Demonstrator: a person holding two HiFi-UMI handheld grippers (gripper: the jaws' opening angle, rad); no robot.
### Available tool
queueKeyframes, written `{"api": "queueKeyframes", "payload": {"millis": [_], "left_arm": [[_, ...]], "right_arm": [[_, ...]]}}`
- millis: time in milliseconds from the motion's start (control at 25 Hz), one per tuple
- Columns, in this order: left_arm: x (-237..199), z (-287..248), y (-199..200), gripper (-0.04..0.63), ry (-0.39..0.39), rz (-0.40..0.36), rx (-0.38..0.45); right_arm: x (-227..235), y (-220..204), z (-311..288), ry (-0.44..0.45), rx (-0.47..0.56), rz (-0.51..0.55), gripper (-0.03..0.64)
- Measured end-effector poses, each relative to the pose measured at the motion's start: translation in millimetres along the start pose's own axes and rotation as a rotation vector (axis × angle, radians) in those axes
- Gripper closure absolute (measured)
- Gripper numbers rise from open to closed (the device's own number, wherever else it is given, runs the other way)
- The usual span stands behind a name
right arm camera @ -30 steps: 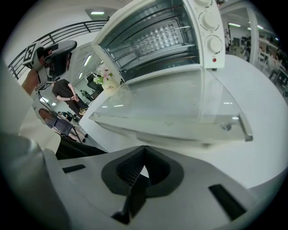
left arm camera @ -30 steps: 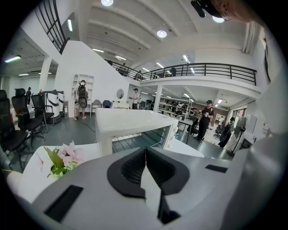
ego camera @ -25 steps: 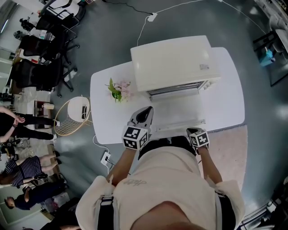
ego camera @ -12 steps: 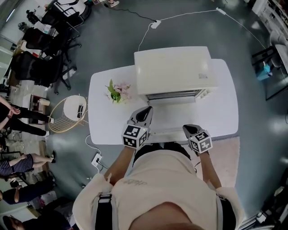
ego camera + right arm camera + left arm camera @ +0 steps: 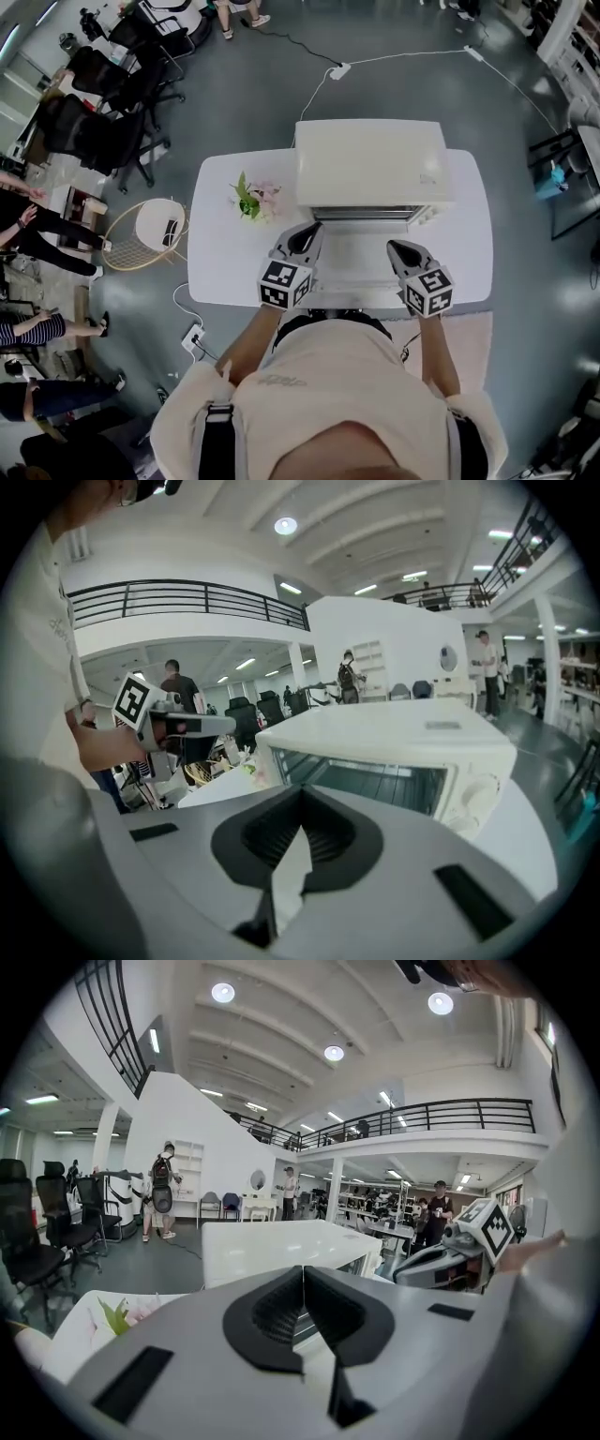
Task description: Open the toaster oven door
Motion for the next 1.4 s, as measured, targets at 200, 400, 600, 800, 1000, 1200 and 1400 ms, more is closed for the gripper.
{"api": "queueKeyframes", "payload": {"millis": [200,400,600,800,1000,1200,1400], "left_arm": [[-5.9,0.4,15.1,0.574,0.019,-0.010,0.034],[-8.6,1.4,32.0,0.574,0.021,-0.029,0.076],[-12.4,0.5,50.7,0.574,0.019,-0.047,0.114],[-12.6,0.3,63.2,0.574,0.014,-0.057,0.149],[-13.4,3.2,77.2,0.574,0.013,-0.063,0.177],[-16.3,8.7,83.5,0.574,0.023,-0.064,0.199],[-20.2,11.9,90.0,0.574,0.033,-0.068,0.220]], "right_arm": [[-1.7,31.6,-5.7,0.005,0.067,0.058,0.610],[-5.0,55.3,-2.8,0.000,0.135,0.089,0.611],[-6.6,86.0,3.0,-0.013,0.216,0.129,0.611],[-7.5,105.5,8.8,-0.022,0.281,0.174,0.611],[-10.0,121.4,14.2,-0.035,0.344,0.187,0.611],[-17.9,131.1,17.6,-0.034,0.392,0.197,0.611],[-21.7,140.4,19.8,-0.034,0.424,0.213,0.611]]}}
Point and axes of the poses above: the fingertips, and each gripper's own axes: z backward along the fingers, x to its right, y out of its top, the point moved 7 cm from there along z, backward along the fingers, and after that the axes turned 10 degrees about x, right-handed, at the moved point
